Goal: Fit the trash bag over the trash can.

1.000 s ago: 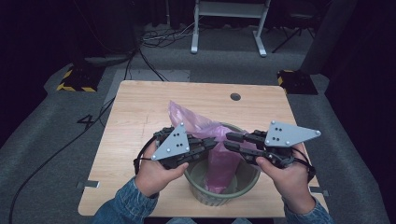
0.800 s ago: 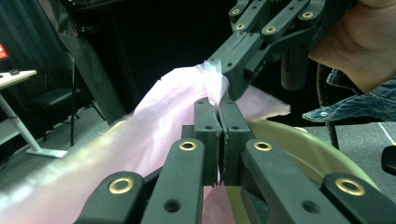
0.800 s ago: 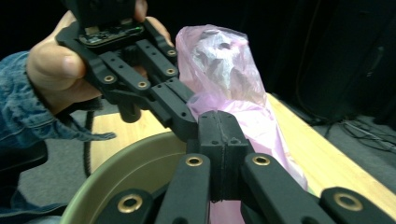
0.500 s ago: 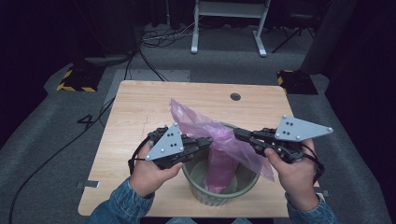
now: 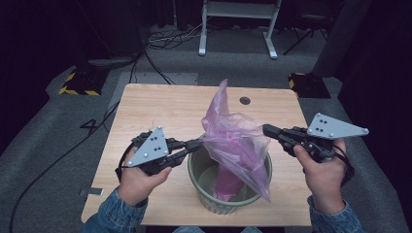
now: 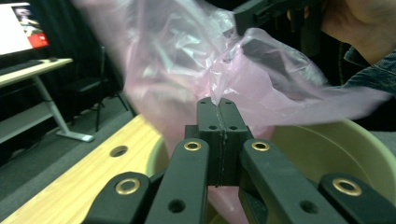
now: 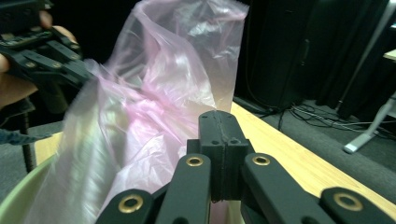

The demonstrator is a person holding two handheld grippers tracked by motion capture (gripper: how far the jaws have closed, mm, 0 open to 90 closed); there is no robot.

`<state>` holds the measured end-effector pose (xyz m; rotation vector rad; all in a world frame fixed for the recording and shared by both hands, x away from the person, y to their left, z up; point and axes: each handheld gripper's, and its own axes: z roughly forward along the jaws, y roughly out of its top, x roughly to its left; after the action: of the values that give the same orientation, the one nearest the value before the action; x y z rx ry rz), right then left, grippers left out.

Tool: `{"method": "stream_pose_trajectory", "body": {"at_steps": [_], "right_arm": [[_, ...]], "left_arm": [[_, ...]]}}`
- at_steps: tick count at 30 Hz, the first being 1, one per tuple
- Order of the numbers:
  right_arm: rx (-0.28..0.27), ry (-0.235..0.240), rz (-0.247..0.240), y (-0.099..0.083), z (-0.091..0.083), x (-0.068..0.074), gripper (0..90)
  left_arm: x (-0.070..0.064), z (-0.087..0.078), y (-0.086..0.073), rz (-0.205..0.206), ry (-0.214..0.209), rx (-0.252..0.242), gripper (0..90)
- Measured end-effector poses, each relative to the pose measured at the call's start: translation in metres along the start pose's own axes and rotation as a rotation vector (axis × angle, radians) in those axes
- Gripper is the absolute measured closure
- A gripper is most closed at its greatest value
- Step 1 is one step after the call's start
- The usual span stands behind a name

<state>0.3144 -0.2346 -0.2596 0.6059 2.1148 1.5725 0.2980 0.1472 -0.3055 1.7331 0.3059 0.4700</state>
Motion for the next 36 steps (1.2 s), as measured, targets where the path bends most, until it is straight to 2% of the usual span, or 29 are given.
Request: {"method": "stream_pose_trajectory", "body": {"at_steps": [8, 11, 13, 14, 17, 18, 20, 23, 26, 30, 33, 36], "right_arm": [[0.009, -0.060, 0.037, -0.011, -0.020, -0.016, 90.0], [0.018, -0.081, 0.053, -0.016, -0.027, -0.022, 90.0], [0.018, -0.111, 0.072, -0.023, -0.036, -0.029, 90.0], [0.018, -0.111, 0.072, -0.023, -0.036, -0.029, 90.0], [0.013, -0.155, 0.106, -0.033, -0.051, -0.037, 90.0], [0.014, -0.162, 0.119, -0.037, -0.055, -0.039, 90.0], [0.012, -0.145, 0.133, -0.043, -0.059, -0.040, 90.0], [-0.006, -0.120, 0.113, -0.041, -0.056, -0.035, 90.0], [-0.010, -0.106, 0.075, -0.033, -0.047, -0.029, 73.0], [-0.001, -0.083, 0.002, -0.023, -0.030, -0.022, 52.1], [0.013, -0.048, -0.037, -0.020, -0.014, -0.017, 41.4], [0.031, -0.034, -0.065, -0.018, 0.002, -0.011, 39.0]], "left_arm": [[0.015, -0.032, -0.011, -0.034, 0.080, 0.002, 90.0], [0.020, -0.039, -0.015, -0.037, 0.107, 0.013, 90.0], [0.024, -0.044, -0.017, -0.037, 0.134, 0.024, 90.0], [0.026, -0.048, -0.019, -0.036, 0.152, 0.030, 90.0], [0.033, -0.060, -0.025, -0.066, 0.192, 0.029, 90.0], [0.034, -0.062, -0.027, -0.078, 0.187, 0.025, 90.0], [0.032, -0.061, -0.028, -0.065, 0.169, 0.030, 90.0], [0.023, -0.051, -0.022, -0.039, 0.124, 0.027, 90.0], [0.017, -0.042, -0.015, -0.021, 0.088, 0.016, 90.0], [0.015, -0.033, -0.013, -0.022, 0.063, 0.012, 89.7], [0.015, -0.028, -0.014, -0.034, 0.051, 0.005, 89.3], [0.014, -0.025, -0.014, -0.035, 0.041, 0.004, 88.7]]}}
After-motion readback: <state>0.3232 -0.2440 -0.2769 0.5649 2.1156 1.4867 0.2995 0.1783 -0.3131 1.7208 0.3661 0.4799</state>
